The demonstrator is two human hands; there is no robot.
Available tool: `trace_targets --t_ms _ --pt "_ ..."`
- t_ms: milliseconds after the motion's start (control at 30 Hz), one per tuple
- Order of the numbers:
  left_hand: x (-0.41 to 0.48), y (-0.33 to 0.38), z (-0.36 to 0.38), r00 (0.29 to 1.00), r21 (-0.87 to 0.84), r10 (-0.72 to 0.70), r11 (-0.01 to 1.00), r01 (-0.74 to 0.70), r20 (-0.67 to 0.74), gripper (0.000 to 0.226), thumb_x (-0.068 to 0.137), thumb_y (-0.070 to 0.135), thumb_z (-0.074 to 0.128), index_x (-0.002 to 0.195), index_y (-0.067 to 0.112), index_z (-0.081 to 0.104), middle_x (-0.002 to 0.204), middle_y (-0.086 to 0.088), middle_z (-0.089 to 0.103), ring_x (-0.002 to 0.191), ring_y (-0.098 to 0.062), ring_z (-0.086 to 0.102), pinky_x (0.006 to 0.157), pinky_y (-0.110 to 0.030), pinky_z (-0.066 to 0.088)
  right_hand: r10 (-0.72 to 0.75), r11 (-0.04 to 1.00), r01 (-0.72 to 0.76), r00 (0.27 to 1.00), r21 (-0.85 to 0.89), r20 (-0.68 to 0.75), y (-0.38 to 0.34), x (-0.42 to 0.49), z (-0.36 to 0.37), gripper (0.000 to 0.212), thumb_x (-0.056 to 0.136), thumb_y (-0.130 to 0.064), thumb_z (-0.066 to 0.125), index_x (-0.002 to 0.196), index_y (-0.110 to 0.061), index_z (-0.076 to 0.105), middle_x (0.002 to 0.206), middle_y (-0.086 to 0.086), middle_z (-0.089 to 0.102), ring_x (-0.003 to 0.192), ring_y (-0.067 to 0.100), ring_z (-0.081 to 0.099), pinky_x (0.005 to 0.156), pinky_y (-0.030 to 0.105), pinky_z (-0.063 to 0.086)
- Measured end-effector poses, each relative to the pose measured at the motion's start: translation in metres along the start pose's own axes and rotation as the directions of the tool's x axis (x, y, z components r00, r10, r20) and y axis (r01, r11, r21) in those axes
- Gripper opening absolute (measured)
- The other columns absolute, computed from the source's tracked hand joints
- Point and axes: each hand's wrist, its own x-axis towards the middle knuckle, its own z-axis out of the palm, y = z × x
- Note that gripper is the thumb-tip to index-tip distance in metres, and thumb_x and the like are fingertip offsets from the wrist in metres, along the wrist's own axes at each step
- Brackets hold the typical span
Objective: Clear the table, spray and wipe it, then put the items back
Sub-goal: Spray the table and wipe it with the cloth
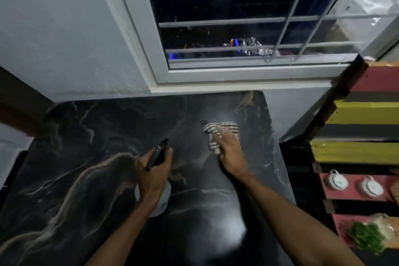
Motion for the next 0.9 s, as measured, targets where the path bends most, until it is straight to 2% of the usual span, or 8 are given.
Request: trace_targets --t_ms 67,100,167,267,400,533,700,900 --pt "0.005 0.008 0.017 1.0 -0.019 -0.012 1.0 0.011 -0.005 0.04 0.09 0.014 0.077 0.055 0.013 0.057 0.052 0.001 0.058 0.051 -0.017 0.057 0.047 -0.023 0.043 0.282 0.959 -0.284 0.956 -0.009 -0.08 0.011 0.023 -0.008 0.069 0.085 -0.001 0.053 0.15 -0.019 0.041 0.165 0.006 0.021 0.155 0.027 0.013 0.126 0.048 0.006" --pt "0.008 0.012 0.025 1.0 -0.016 -0.006 1.0 0.006 -0.008 0.035 0.09 0.014 0.077 0.059 0.007 0.061 0.055 -0.004 0.061 0.056 -0.021 0.059 0.051 -0.024 0.045 0.276 0.96 -0.279 0.957 -0.023 -0.09 0.009 0.025 -0.003 0.068 0.088 -0.001 0.053 0.151 -0.019 0.037 0.165 0.007 0.019 0.155 0.028 0.011 0.126 0.048 0.004" --pt "0.015 0.019 0.041 0.999 0.012 0.029 1.0 -0.028 -0.025 0.03 0.089 0.012 0.077 0.064 0.001 0.065 0.059 -0.013 0.063 0.059 -0.018 0.06 0.053 -0.013 0.043 -0.006 1.0 0.006 1.0 0.005 -0.015 0.006 0.019 0.009 0.059 0.095 -0.003 0.051 0.15 -0.017 0.04 0.164 0.007 0.025 0.154 0.027 0.017 0.126 0.048 0.01" --pt "0.029 0.025 0.065 0.997 0.076 0.065 0.995 -0.062 -0.033 0.033 0.087 0.01 0.079 0.06 0.001 0.062 0.056 -0.011 0.061 0.059 -0.012 0.059 0.053 -0.008 0.041 -0.342 0.939 0.344 0.919 0.027 0.196 0.031 0.05 -0.002 0.05 0.096 -0.012 0.05 0.146 -0.018 0.047 0.161 0.006 0.033 0.152 0.025 0.024 0.126 0.043 0.014" --pt "0.043 0.033 0.083 0.996 0.102 0.067 0.993 -0.062 -0.05 0.041 0.087 0.014 0.08 0.055 0.003 0.055 0.048 -0.008 0.054 0.06 -0.026 0.057 0.046 -0.026 0.039 0.094 0.995 -0.093 0.995 -0.031 0.027 0.074 0.126 -0.037 0.054 0.096 -0.014 0.051 0.148 -0.019 0.043 0.165 0.006 0.02 0.154 0.027 0.014 0.126 0.042 0.006" --pt "0.052 0.046 0.097 0.997 0.05 0.077 0.996 -0.075 -0.031 0.043 0.088 0.011 0.079 0.054 0.004 0.053 0.048 -0.007 0.052 0.051 -0.027 0.054 0.047 -0.033 0.041 0.105 0.985 -0.101 0.994 -0.14 0.019 0.118 0.131 -0.071 0.063 0.087 -0.009 0.047 0.149 -0.019 0.042 0.165 0.006 0.02 0.154 0.028 0.013 0.125 0.05 0.012" --pt "0.049 0.051 0.111 0.998 0.0 0.059 0.998 -0.059 -0.007 0.045 0.088 0.013 0.079 0.054 0.01 0.05 0.047 0.001 0.046 0.045 -0.008 0.045 0.046 -0.029 0.038 0.247 0.962 -0.252 0.967 -0.103 -0.059 0.131 0.119 -0.083 0.073 0.08 0.006 0.049 0.148 -0.018 0.044 0.165 0.007 0.022 0.154 0.03 0.013 0.126 0.049 0.011" --pt "0.028 0.061 0.119 0.997 -0.002 0.077 0.997 -0.077 0.028 0.043 0.087 0.011 0.079 0.054 0.005 0.052 0.048 -0.003 0.051 0.047 -0.016 0.051 0.046 -0.027 0.039 0.262 0.963 -0.265 0.964 -0.058 -0.043 0.113 0.02 -0.071 0.079 0.072 0.004 0.051 0.148 -0.019 0.045 0.164 0.009 0.023 0.155 0.031 0.011 0.126 0.051 0.008"
